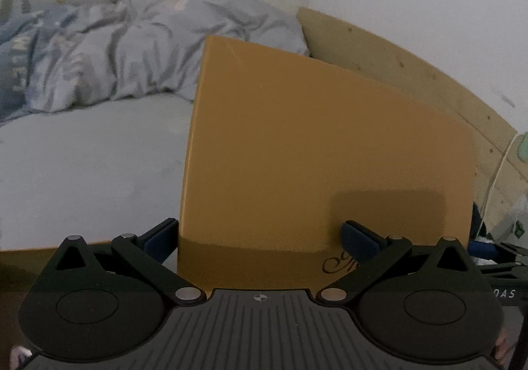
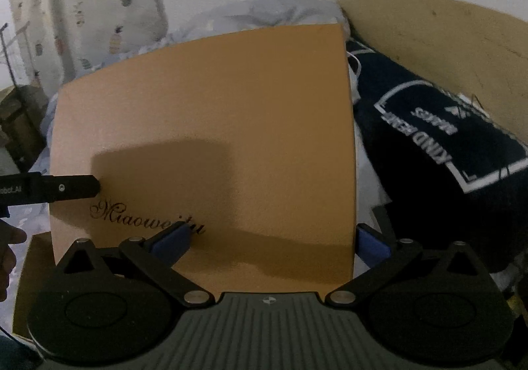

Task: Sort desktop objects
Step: 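Grip the tan box edges with both tools and lift it, then carry the tan box with both tools over the cardboard box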

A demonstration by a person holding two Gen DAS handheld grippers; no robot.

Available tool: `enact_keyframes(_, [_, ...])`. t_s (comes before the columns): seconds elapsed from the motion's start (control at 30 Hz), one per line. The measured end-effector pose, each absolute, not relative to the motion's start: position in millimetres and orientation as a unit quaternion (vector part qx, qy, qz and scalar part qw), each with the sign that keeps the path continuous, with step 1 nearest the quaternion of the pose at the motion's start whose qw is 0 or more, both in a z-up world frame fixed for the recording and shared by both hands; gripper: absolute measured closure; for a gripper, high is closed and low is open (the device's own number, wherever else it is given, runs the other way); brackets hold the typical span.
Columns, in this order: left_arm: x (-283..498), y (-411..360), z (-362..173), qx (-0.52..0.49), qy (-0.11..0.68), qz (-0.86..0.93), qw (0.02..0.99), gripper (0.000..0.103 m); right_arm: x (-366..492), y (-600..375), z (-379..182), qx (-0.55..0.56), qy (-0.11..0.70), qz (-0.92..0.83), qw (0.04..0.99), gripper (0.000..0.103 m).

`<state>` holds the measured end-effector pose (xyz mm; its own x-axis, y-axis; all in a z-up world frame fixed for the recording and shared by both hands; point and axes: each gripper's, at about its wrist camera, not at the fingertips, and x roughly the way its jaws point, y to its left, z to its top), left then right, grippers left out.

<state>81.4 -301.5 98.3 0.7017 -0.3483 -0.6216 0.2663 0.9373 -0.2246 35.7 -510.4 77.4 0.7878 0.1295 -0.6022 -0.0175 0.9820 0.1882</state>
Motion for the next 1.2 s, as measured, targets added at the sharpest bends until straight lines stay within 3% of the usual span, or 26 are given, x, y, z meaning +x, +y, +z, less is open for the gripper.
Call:
enact_keyframes(0.33, [40,-226,116,-0.077,0.331,-0.118,0.933,0.000,32,-450,87,0.057,0.320,0.089,0.942,0.000])
enact_keyframes(1.2, [-9,-34,61,-0.105,0.403,0.012,0.909,0.000,73,-282,14,-0.017,0.421,0.222,0.879,0.000])
